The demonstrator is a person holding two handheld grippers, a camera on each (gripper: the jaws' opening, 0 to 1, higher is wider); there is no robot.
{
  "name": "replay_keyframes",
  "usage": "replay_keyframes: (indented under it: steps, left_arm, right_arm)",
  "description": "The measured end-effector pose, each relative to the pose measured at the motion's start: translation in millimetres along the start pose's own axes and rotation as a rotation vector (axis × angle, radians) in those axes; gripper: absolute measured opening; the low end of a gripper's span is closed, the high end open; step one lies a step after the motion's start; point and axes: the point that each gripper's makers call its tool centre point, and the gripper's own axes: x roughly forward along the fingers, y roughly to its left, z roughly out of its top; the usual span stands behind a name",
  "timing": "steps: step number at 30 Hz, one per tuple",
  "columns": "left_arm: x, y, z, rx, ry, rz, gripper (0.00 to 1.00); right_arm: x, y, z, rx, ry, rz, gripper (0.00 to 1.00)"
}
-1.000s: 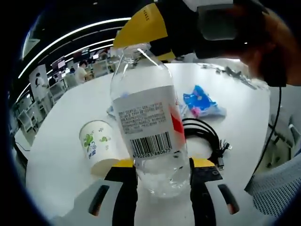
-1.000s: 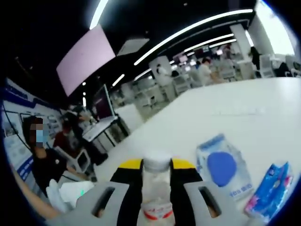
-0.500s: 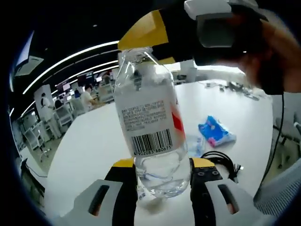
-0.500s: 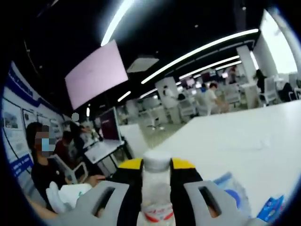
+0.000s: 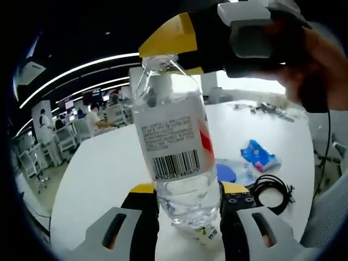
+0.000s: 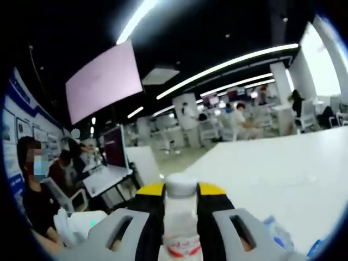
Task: Arrange the tabletop items into an orderly group along one side of the table until the central work area is clear of visible clutter.
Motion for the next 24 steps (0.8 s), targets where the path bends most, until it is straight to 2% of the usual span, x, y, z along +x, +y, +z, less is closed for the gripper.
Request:
replay_keyframes:
  steps: [8, 12, 20, 24]
  left_arm:
    - [18.3, 25.5, -5.4, 0.02, -0.029, -0.074, 0.4]
    - [30.9, 39.7, -11.0, 0.046, -0.026, -0.1, 0.4]
    - [47.2, 58.6, -17.4, 0.08, -0.054, -0.179, 0.4]
    - [56.3, 67.6, -26.9, 0.125, -0.035, -0.201, 0.41]
  right_arm:
    - [33.7, -20.3, -5.6, 0.002, -0.014, -0.084, 0.17]
    - [48.4, -29.8, -9.4, -0.009, -0.005, -0.099, 0.17]
    - [68.8, -47.0, -15.8, -0.001, 0.012, -0.077, 0.17]
    - [76.0, -53.2, -23.3, -0.004, 0.034, -0.062, 0.17]
